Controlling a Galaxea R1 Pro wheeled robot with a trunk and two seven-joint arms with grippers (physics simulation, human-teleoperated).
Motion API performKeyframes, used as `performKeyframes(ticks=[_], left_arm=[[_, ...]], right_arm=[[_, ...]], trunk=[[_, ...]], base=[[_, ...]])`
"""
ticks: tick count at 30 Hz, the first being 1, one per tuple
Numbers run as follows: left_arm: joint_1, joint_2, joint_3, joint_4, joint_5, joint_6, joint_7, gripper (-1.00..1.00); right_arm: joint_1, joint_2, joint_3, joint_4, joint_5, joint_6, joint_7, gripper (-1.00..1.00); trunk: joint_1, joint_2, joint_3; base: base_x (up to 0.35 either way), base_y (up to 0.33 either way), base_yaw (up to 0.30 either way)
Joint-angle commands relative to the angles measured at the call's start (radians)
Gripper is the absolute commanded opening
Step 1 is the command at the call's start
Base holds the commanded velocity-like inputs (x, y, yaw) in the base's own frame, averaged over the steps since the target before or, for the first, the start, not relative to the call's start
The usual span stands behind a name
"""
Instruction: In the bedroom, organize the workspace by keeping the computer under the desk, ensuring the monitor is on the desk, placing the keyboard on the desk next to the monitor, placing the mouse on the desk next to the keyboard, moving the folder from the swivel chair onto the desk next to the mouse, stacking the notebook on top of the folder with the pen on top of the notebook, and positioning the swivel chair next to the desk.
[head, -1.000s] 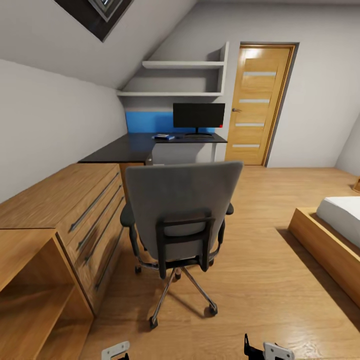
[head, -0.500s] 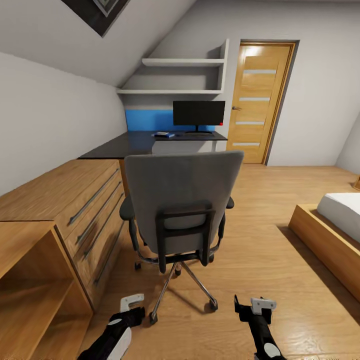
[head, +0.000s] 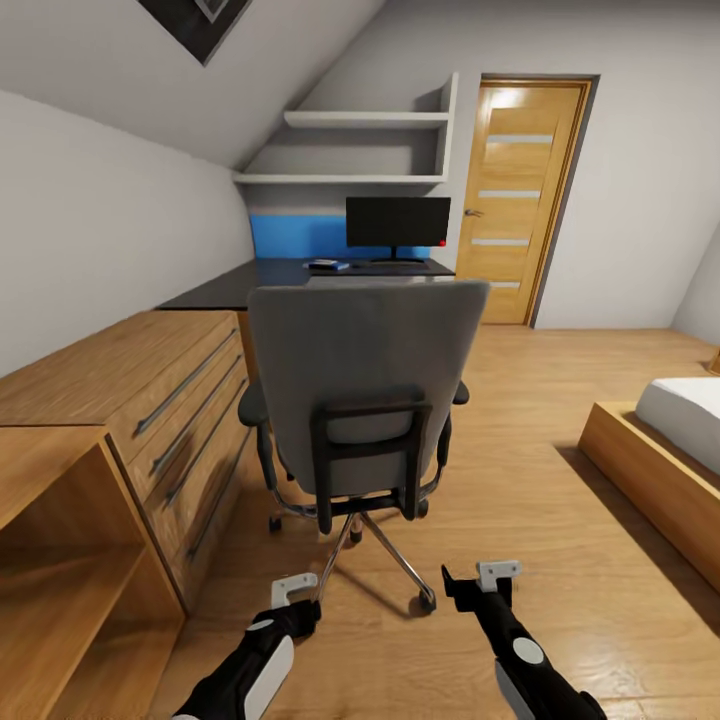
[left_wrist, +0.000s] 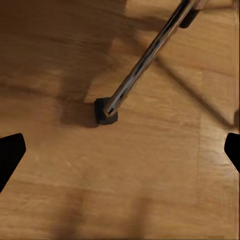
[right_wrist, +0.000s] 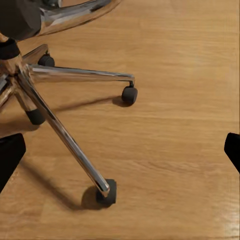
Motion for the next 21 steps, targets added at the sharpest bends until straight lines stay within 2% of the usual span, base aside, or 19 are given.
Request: performKeyframes(ticks=[1, 2, 3, 4, 5, 6, 10, 11, 14, 16, 21], left_arm=[[-0.001, -0.003, -0.009, -0.002, 0.007, 0.003, 0.009, 1.0], [-0.001, -0.006, -0.013, -0.003, 0.005, 0.003, 0.009, 1.0], [-0.001, -0.016, -0.038, -0.016, 0.0, 0.002, 0.008, 1.0], [-0.001, -0.017, -0.043, -0.024, -0.001, 0.002, 0.008, 1.0], [-0.001, -0.02, -0.051, -0.05, -0.002, 0.003, 0.009, 1.0], [-0.001, -0.024, -0.06, -0.121, -0.003, 0.009, 0.013, 1.0], [-0.001, -0.029, -0.064, -0.206, -0.003, 0.014, 0.017, 1.0], [-0.001, -0.03, -0.067, -0.237, -0.004, 0.014, 0.014, 1.0], [-0.001, -0.03, -0.078, -0.253, -0.004, 0.012, 0.013, 1.0], [-0.001, -0.029, -0.122, -0.263, -0.005, 0.008, 0.014, 1.0], [-0.001, -0.019, -0.184, -0.286, -0.006, 0.003, 0.018, 1.0]], right_arm=[[-0.001, -0.001, 0.008, 0.0, -0.011, -0.003, 0.012, 1.0], [-0.001, -0.001, 0.008, -0.001, -0.011, -0.002, 0.028, 1.0], [-0.001, 0.0, 0.009, -0.014, -0.009, 0.001, 0.08, 1.0], [-0.001, 0.0, 0.009, -0.021, -0.009, 0.004, 0.088, 1.0], [-0.001, 0.001, 0.008, -0.04, -0.008, 0.018, 0.099, 1.0], [-0.004, 0.002, 0.007, -0.083, -0.009, 0.075, 0.11, 1.0], [-0.024, 0.016, 0.006, -0.141, -0.01, 0.165, 0.109, 1.0], [-0.034, 0.033, 0.006, -0.182, -0.01, 0.198, 0.104, 1.0], [-0.039, 0.051, 0.006, -0.208, -0.008, 0.215, 0.098, 1.0], [-0.042, 0.064, 0.005, -0.221, -0.007, 0.223, 0.089, 1.0], [-0.043, 0.068, 0.003, -0.22, -0.007, 0.22, 0.083, 1.0]], trunk=[[0.004, -0.008, -0.004], [0.008, -0.015, -0.007], [0.011, -0.022, -0.01], [0.015, -0.029, -0.014], [0.019, -0.036, -0.017], [0.023, -0.043, -0.02], [0.028, -0.05, -0.035], [0.028, -0.05, -0.035], [0.028, -0.05, -0.035], [0.028, -0.05, -0.035], [0.028, -0.05, -0.035]], base=[[0.0, 0.0, 0.0], [0.0, 0.0, 0.0], [0.0, 0.0, 0.0], [0.0, 0.0, 0.0], [0.0, 0.0, 0.0], [0.0, 0.0, 0.0], [0.0, 0.0, 0.0], [0.0, 0.0, 0.0], [0.0, 0.0, 0.0], [0.0, 0.0, 0.0], [0.0, 0.0, 0.0]])
